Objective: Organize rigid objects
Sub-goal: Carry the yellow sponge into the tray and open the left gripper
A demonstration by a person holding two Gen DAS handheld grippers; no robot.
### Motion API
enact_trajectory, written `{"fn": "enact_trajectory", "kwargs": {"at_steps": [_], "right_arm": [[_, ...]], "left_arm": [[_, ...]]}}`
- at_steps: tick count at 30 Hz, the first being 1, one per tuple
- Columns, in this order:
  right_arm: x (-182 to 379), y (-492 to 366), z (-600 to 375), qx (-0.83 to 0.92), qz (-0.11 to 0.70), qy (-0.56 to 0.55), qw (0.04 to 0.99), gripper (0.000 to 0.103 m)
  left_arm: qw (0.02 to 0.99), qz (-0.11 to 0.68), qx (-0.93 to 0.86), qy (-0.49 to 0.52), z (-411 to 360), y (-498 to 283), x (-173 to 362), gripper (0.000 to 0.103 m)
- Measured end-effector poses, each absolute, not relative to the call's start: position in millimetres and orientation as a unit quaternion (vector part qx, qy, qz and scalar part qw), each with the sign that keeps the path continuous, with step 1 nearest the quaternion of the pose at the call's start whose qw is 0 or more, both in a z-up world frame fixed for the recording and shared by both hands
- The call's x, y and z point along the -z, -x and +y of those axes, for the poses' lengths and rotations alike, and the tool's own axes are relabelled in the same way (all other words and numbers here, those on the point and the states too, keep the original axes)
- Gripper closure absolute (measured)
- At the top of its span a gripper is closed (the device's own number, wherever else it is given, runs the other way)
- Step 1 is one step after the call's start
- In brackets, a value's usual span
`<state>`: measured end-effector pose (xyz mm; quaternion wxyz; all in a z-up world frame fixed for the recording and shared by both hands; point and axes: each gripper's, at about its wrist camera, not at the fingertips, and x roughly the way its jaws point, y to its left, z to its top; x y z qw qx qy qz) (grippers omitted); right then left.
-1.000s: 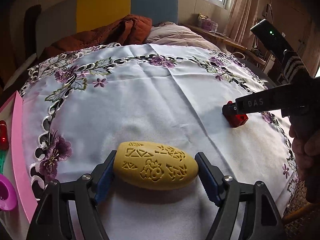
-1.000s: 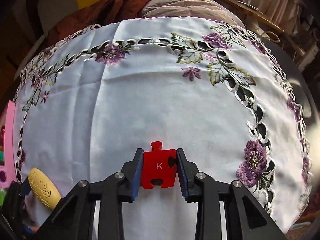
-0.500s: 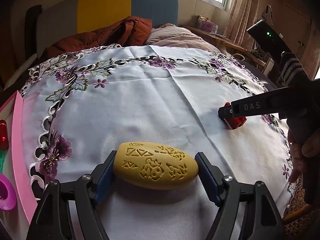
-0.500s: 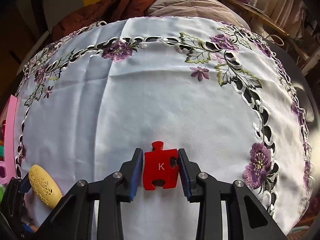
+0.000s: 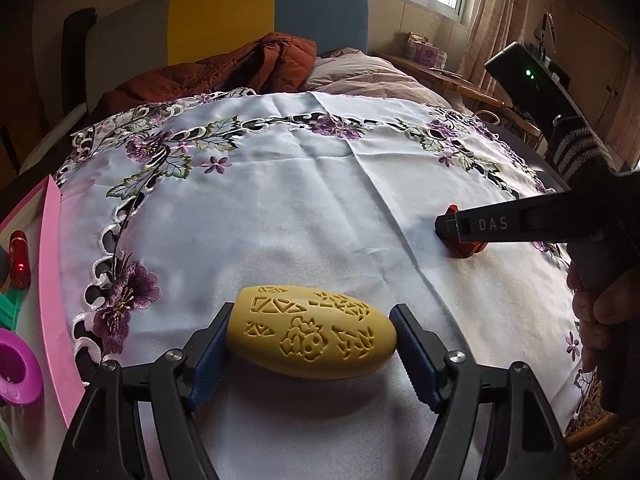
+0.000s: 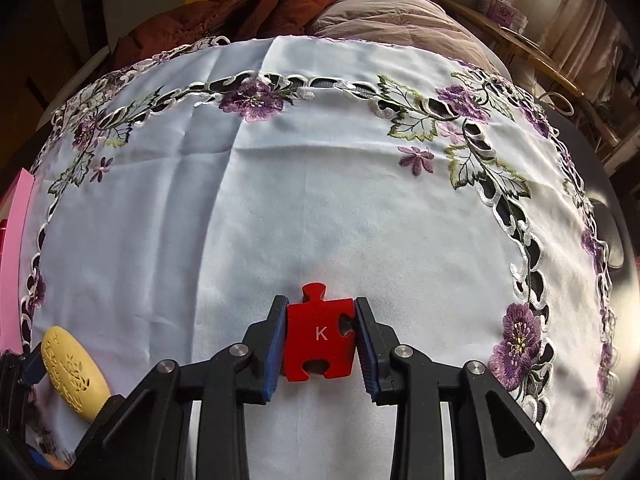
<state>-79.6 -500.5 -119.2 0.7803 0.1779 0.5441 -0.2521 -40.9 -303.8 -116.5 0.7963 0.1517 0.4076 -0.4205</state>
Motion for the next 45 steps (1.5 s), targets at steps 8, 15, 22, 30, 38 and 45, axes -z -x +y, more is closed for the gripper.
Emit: {"fn": "enact_trajectory", "kwargs": {"at_steps": [8,15,22,30,38,45], "right_arm": [[119,77,-494,0.251,0.545,-0.148,0.786,0.069],[118,75,-489,0.250,0.546,-0.127,0.789,0.069],[117,75,-487,0.250,0.547,-0.115,0.790,0.069],[116,74,-484,0.250,0.551,-0.100,0.790,0.070],[116,75,-483,0.250,0.552,-0.090,0.790,0.070],[115,76,-482,0.249,0.553,-0.085,0.790,0.070]], "left_arm": [[0.803,0.403,0.420,-0.130,-293,40,102,0.026],[0.815,0.384,0.421,-0.111,-278,42,70,0.026],[0.830,0.376,0.402,-0.086,-251,32,45,0.026],[0.847,0.375,0.370,-0.066,-216,18,35,0.026],[0.856,0.390,0.338,-0.044,-178,1,36,0.026],[0.858,0.411,0.308,-0.004,-123,-19,37,0.026]]}}
